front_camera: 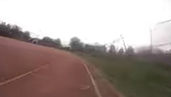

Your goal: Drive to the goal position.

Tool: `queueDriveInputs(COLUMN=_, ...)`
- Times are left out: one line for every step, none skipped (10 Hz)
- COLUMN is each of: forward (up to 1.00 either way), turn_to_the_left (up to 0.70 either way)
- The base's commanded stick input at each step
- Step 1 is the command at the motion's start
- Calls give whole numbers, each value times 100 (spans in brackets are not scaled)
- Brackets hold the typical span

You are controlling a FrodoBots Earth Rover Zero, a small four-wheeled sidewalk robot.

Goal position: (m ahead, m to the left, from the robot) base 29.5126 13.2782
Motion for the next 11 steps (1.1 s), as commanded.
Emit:
queueDriveInputs(forward=70, turn_to_the_left=10)
queueDriveInputs(forward=70, turn_to_the_left=14)
queueDriveInputs(forward=70, turn_to_the_left=8)
queueDriveInputs(forward=70, turn_to_the_left=1)
queueDriveInputs(forward=70, turn_to_the_left=3)
queueDriveInputs(forward=70, turn_to_the_left=6)
queueDriveInputs(forward=70, turn_to_the_left=8)
queueDriveInputs(forward=70, turn_to_the_left=7)
queueDriveInputs(forward=70, turn_to_the_left=19)
queueDriveInputs(forward=70, turn_to_the_left=7)
queueDriveInputs(forward=70, turn_to_the_left=1)
